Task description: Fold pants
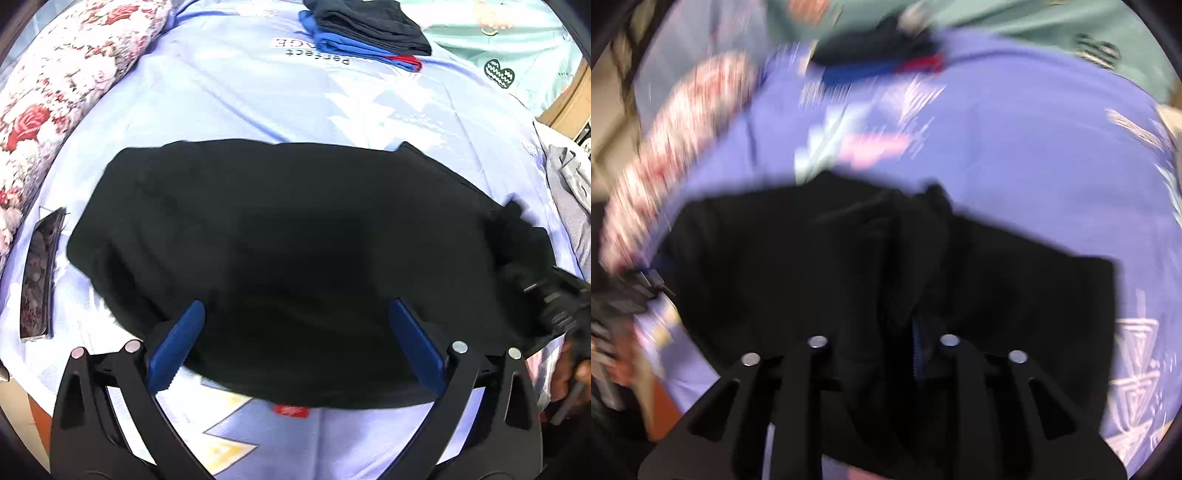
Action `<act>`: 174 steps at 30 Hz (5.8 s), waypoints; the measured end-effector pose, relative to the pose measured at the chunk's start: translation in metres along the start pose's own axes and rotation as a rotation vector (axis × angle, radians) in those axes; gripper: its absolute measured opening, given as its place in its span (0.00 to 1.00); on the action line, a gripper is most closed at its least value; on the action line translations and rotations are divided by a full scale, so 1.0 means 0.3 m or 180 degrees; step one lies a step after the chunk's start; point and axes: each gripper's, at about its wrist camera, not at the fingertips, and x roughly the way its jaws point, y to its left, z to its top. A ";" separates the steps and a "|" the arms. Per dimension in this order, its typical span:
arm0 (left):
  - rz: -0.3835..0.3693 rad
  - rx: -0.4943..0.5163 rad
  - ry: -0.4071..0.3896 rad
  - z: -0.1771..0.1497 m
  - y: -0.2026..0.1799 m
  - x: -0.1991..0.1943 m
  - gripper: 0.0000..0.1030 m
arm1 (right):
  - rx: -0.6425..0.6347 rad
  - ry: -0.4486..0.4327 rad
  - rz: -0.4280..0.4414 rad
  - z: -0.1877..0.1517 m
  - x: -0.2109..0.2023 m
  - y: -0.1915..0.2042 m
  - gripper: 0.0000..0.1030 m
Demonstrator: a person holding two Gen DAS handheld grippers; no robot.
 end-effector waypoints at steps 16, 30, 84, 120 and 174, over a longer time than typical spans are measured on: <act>-0.0152 0.0300 -0.0023 0.092 -0.193 0.037 0.98 | 0.0701 -0.0163 0.0451 0.014 -0.052 -0.199 0.10; -0.0351 0.0492 0.0173 0.101 -0.394 0.087 0.98 | 0.0436 -0.0378 0.0261 -0.003 -0.103 -0.257 0.38; -0.0934 -0.0868 0.0116 0.064 0.184 -0.052 0.98 | 0.0850 -0.0644 -0.0125 -0.260 -0.292 -0.421 0.58; -0.1042 0.0109 -0.0612 0.184 -0.146 -0.266 0.16 | 0.0888 -0.0820 0.0002 -0.234 -0.303 -0.403 0.58; -0.0663 0.0081 -0.0045 0.054 -0.276 0.114 0.98 | 0.1214 -0.1004 0.1383 -0.056 -0.305 -0.217 0.15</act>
